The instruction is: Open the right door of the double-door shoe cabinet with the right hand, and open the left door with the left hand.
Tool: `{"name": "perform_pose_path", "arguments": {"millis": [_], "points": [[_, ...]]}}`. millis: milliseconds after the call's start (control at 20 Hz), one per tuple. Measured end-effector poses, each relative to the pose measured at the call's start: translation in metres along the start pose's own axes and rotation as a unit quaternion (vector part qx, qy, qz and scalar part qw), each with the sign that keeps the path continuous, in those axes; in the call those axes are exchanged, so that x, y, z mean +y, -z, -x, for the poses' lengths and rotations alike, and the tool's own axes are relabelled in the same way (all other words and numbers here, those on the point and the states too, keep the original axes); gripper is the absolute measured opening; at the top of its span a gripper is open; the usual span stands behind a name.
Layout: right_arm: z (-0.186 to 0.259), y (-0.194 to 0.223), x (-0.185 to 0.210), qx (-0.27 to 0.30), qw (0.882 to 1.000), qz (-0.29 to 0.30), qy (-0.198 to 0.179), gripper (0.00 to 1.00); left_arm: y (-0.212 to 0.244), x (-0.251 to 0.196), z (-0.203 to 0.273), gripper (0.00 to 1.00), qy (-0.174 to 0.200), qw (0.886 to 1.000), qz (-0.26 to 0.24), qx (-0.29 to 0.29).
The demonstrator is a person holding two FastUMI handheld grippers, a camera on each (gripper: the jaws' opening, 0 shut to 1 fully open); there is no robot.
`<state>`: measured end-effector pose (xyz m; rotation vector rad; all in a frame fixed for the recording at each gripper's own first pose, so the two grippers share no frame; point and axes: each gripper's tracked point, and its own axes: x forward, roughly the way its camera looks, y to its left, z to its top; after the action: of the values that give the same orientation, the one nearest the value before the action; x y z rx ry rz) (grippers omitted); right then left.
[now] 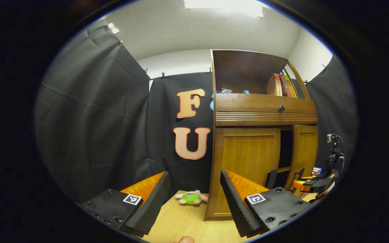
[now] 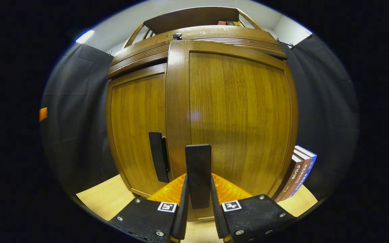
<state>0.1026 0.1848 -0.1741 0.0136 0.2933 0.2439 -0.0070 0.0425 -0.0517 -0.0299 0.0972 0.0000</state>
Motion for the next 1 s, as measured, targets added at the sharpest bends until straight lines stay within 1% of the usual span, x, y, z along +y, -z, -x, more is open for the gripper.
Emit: {"name": "perform_pose_path", "arguments": {"millis": [200, 450, 550, 600, 750, 800, 850, 950, 1000], "points": [[0.022, 0.0, -0.007, -0.003, 1.0, 0.0, -0.004, 0.34, 0.004, -0.005, -0.002, 0.95, 0.003, 1.0, 0.001, 0.003], [0.049, 0.003, -0.021, -0.004, 1.0, 0.002, -0.008, 0.34, 0.007, -0.009, -0.001, 0.98, 0.003, 1.0, -0.005, 0.007], [0.061, 0.003, -0.028, -0.004, 1.0, 0.006, -0.006, 0.44, 0.009, -0.011, 0.001, 0.96, 0.003, 1.0, -0.009, 0.007], [0.067, 0.005, -0.031, -0.005, 1.0, 0.007, -0.006, 0.44, 0.01, -0.014, 0.002, 0.96, 0.006, 1.0, -0.008, 0.008], [0.081, 0.006, -0.041, -0.002, 1.0, -0.003, -0.008, 0.41, 0.01, -0.018, 0.001, 0.95, 0.008, 1.0, -0.009, 0.007], [0.089, 0.008, -0.047, -0.001, 1.0, -0.004, -0.005, 0.41, 0.011, -0.019, 0.001, 0.98, 0.008, 1.0, -0.01, 0.007], [0.094, 0.008, -0.052, 0.0, 1.0, -0.002, -0.002, 0.41, 0.012, -0.021, 0.002, 0.98, 0.01, 1.0, -0.009, 0.007], [0.104, 0.008, -0.059, -0.001, 1.0, 0.0, 0.009, 0.22, 0.014, -0.026, 0.002, 0.96, 0.016, 1.0, -0.005, 0.011], [0.11, 0.007, -0.063, -0.002, 1.0, 0.0, 0.015, 0.29, 0.014, -0.028, 0.003, 0.96, 0.019, 1.0, -0.003, 0.011]]}}
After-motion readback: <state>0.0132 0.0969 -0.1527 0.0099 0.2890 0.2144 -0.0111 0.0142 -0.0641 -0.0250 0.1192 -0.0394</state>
